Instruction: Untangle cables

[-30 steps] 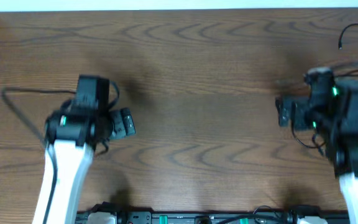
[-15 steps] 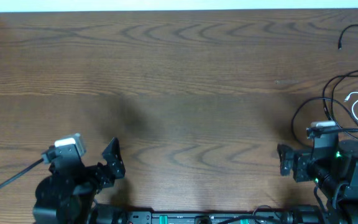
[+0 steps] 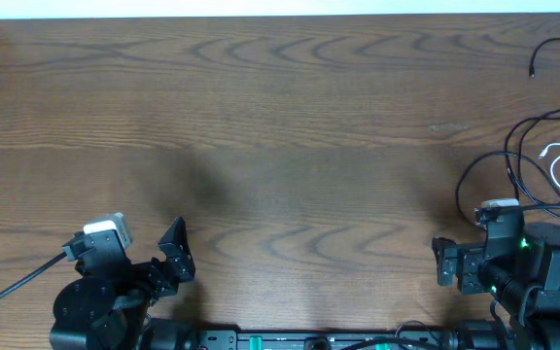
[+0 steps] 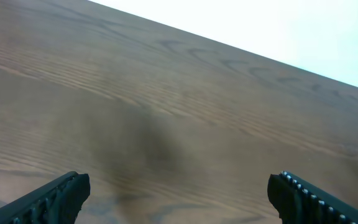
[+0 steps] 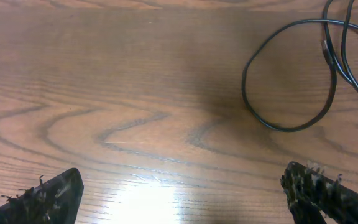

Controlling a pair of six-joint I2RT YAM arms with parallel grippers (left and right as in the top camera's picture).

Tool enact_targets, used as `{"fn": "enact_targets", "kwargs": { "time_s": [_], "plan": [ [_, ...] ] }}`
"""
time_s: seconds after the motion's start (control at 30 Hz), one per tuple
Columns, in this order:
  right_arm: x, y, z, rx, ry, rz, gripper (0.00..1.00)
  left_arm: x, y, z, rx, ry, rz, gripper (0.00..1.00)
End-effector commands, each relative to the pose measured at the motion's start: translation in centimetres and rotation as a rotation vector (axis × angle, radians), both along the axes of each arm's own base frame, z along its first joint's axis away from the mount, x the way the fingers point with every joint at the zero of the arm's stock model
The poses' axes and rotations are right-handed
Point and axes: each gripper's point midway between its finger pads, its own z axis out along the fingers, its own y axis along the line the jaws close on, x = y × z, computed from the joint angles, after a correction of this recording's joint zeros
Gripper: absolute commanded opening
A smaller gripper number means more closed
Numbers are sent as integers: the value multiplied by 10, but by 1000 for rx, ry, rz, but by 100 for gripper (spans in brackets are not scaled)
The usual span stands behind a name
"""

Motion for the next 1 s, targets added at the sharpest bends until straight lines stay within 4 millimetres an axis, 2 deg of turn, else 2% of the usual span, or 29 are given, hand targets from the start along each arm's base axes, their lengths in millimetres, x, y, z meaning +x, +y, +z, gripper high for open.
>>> {"fn": "enact_targets", "kwargs": {
  "time_s": [0.0,0.1,0.27,0.6,0.7,0.8,0.97],
  "plan": [
    [-2,-3,0,-14,-22,-18,99,0,0,-3,14,7,-6,97],
    [2,-3,13,-18,-108,-13,99,0,0,-3,13,7,-6,97],
    [20,-3,53,-50,-428,14,99,0,0,-3,14,7,-6,97],
    [44,0,99,-45,-1040,13,99,0,0,-3,14,7,-6,97],
    [49,0,100,-45,-1129,12,99,0,0,-3,13,7,-6,97],
    [55,0,93,-47,-1172,9,99,0,0,-3,13,7,-6,97],
    [66,-3,58,-66,-1135,2,99,0,0,-3,13,7,-6,97]
  ]
}}
